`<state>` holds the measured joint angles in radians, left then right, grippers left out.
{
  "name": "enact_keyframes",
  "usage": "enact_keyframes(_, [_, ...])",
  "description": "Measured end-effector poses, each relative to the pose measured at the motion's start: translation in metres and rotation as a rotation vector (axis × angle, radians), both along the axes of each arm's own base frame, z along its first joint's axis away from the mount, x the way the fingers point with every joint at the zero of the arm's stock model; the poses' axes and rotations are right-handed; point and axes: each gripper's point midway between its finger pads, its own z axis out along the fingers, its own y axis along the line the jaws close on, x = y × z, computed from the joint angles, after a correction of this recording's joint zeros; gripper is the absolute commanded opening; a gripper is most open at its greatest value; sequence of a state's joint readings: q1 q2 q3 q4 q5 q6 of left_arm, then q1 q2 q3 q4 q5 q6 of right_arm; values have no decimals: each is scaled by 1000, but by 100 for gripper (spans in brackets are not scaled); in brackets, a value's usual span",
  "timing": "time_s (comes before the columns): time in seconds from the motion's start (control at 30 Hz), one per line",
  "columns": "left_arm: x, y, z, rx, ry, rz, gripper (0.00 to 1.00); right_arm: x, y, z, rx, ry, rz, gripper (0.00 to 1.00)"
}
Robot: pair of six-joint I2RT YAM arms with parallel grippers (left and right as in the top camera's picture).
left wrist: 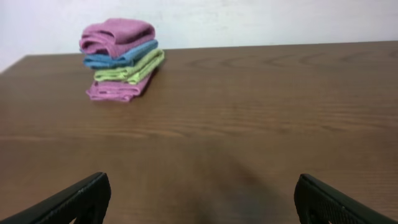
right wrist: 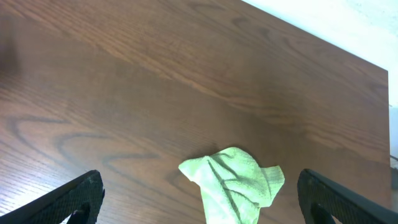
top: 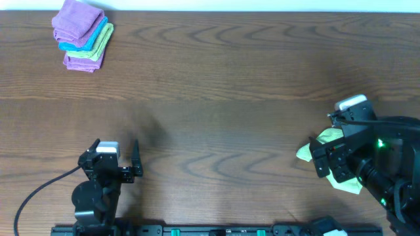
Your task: Fold the cloth
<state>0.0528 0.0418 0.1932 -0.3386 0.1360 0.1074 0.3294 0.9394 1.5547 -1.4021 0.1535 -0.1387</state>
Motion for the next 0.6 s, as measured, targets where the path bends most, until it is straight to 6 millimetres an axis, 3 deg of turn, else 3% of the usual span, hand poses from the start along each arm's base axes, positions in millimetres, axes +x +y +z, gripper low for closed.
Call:
enact_keyframes(0.17, [1, -1, -24, -32, 30, 1, 95, 0, 0, 0, 0, 0, 0, 99])
enact_keyframes(0.6, [3, -1, -22, -48, 17, 7, 95, 0, 0, 0, 0, 0, 0, 99])
